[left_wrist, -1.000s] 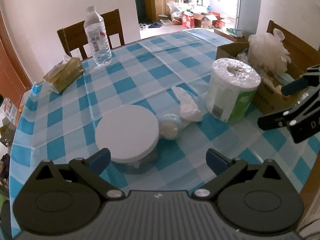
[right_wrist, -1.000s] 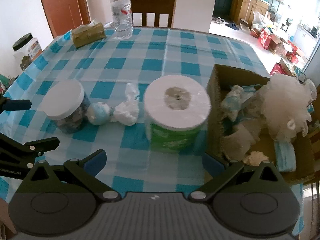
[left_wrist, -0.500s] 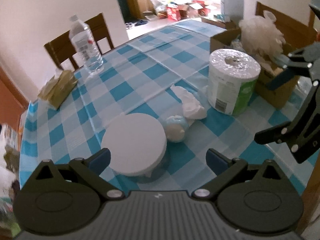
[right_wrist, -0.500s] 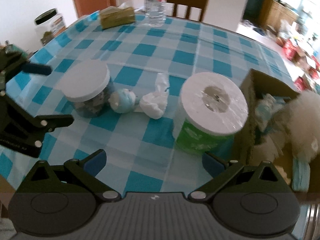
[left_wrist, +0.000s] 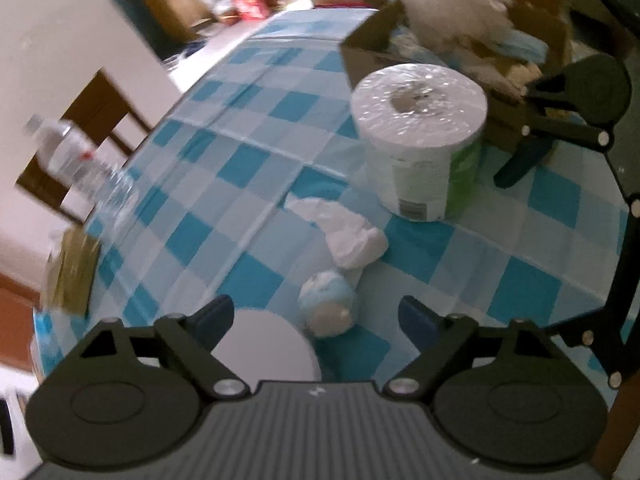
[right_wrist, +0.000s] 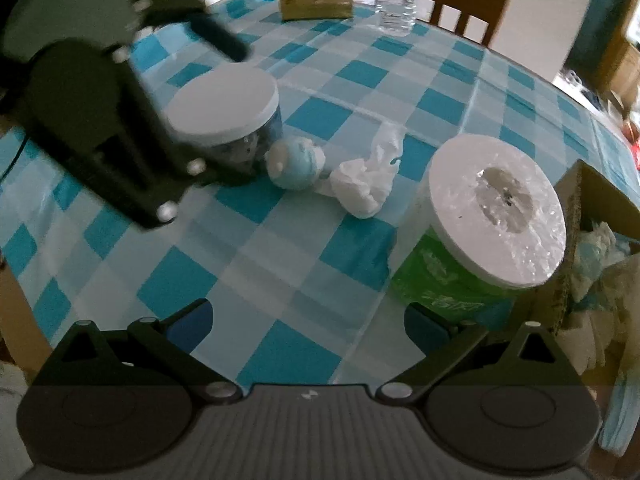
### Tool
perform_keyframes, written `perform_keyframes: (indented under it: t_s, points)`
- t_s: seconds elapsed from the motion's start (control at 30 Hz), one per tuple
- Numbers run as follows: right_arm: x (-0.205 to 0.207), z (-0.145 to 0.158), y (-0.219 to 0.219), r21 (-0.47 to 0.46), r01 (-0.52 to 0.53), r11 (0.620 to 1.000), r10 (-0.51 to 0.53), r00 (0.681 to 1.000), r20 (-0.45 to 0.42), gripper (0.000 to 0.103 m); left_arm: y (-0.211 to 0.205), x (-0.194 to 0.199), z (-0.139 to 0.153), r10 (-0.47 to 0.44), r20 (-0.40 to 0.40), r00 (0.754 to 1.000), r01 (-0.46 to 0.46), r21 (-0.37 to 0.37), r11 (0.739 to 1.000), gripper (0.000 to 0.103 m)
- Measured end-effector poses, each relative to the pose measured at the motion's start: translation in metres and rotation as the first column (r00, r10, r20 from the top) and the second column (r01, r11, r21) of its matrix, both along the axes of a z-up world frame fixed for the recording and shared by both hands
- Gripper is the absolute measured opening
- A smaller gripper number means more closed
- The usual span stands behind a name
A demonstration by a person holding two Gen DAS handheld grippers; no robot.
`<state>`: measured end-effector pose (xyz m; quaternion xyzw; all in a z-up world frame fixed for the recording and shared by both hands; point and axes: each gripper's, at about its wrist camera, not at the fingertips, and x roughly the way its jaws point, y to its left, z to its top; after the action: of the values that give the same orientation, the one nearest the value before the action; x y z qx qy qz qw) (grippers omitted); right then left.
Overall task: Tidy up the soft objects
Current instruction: 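Grasp the blue-and-white plush toy with the left tool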
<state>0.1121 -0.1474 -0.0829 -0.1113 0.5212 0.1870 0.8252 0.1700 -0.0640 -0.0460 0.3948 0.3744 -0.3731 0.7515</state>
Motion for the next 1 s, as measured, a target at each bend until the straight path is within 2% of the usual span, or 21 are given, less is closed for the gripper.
perform_keyframes:
  t_s: [0.03, 0.1, 0.17, 0.3, 0.43, 0.57, 0.63, 0.7, 1.0]
  points:
    - [0.0, -0.001, 0.0, -0.007, -0.008, 1.0, 0.008, 1.0, 0.005, 0.103, -0.005, 0.002, -0.002, -0.019, -0.003, 1.0, 0.019, 0.01, 1.0, 0.086]
    - [0.0, -0.005, -0.001, -0.018, -0.018, 1.0, 0.018, 1.0, 0.012, 0.103, -0.014, 0.008, -0.009, -0.054, -0.02, 0.998, 0.054, 0.041, 0.998, 0.074]
    - [0.002, -0.007, -0.002, -0.011, -0.021, 1.0, 0.021, 1.0, 0.01, 0.103, -0.02, 0.013, -0.017, -0.074, -0.041, 0.996, 0.077, 0.07, 0.995, 0.07]
    - [0.005, -0.012, -0.004, 0.01, -0.026, 1.0, 0.026, 1.0, -0.002, 0.103, -0.027, 0.02, -0.031, -0.093, -0.067, 0.993, 0.1, 0.109, 0.989, 0.069]
    - [0.006, -0.016, -0.002, 0.018, -0.042, 0.999, 0.042, 0.999, -0.013, 0.103, -0.03, 0.025, -0.041, -0.105, -0.089, 0.991, 0.117, 0.145, 0.983, 0.061]
    - [0.006, -0.018, 0.001, 0.023, -0.055, 0.998, 0.056, 0.998, -0.019, 0.103, -0.032, 0.029, -0.047, -0.104, -0.106, 0.989, 0.12, 0.156, 0.98, 0.059]
    - [0.007, -0.018, 0.002, 0.026, -0.059, 0.998, 0.059, 0.998, -0.02, 0.103, -0.033, 0.031, -0.05, -0.101, -0.115, 0.988, 0.119, 0.164, 0.979, 0.056]
    - [0.008, -0.017, 0.002, 0.028, -0.061, 0.998, 0.062, 0.998, -0.02, 0.103, -0.033, 0.033, -0.052, -0.098, -0.13, 0.987, 0.12, 0.168, 0.979, 0.046]
    - [0.009, -0.015, 0.004, 0.027, -0.065, 0.998, 0.065, 0.998, -0.011, 0.103, -0.029, 0.036, -0.048, -0.076, -0.144, 0.987, 0.095, 0.125, 0.988, 0.042]
